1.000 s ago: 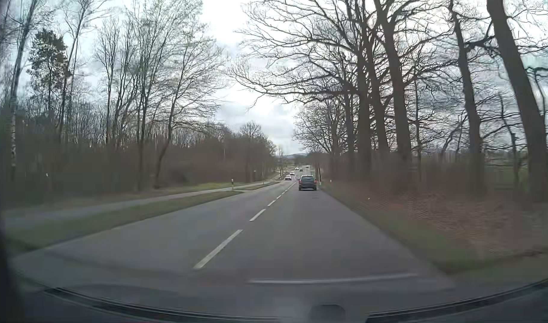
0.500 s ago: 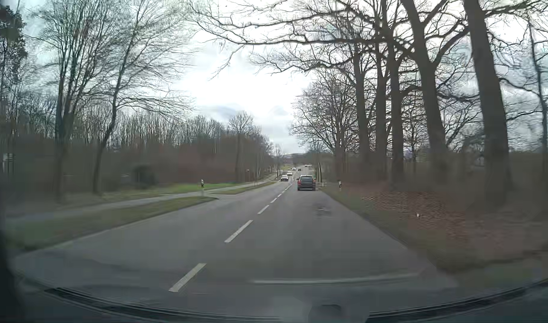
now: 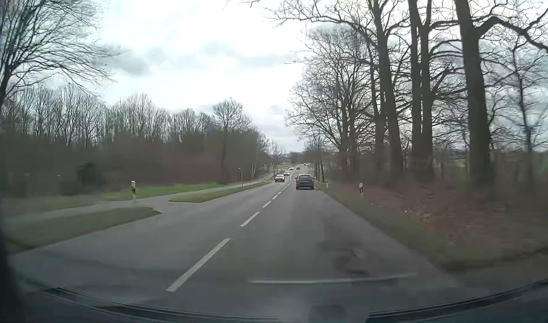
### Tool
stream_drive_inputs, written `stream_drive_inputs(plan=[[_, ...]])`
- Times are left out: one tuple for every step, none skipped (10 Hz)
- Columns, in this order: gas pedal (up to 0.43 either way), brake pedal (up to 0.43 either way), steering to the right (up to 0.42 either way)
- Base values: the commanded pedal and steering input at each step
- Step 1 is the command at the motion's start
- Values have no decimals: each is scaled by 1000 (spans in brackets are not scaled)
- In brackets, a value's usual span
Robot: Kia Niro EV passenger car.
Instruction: Follow the waypoints while adhering to traffic rules and regulations
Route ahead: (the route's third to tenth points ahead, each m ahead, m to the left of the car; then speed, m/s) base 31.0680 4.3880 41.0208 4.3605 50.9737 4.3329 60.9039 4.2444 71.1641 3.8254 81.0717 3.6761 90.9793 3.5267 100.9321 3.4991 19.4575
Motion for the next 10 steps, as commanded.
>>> stream_drive_inputs(plan=[[118,0,4],[110,0,4],[110,0,4],[110,0,4],[110,0,4],[110,0,4],[110,0,4],[110,0,4],[110,0,4],[110,0,4]])
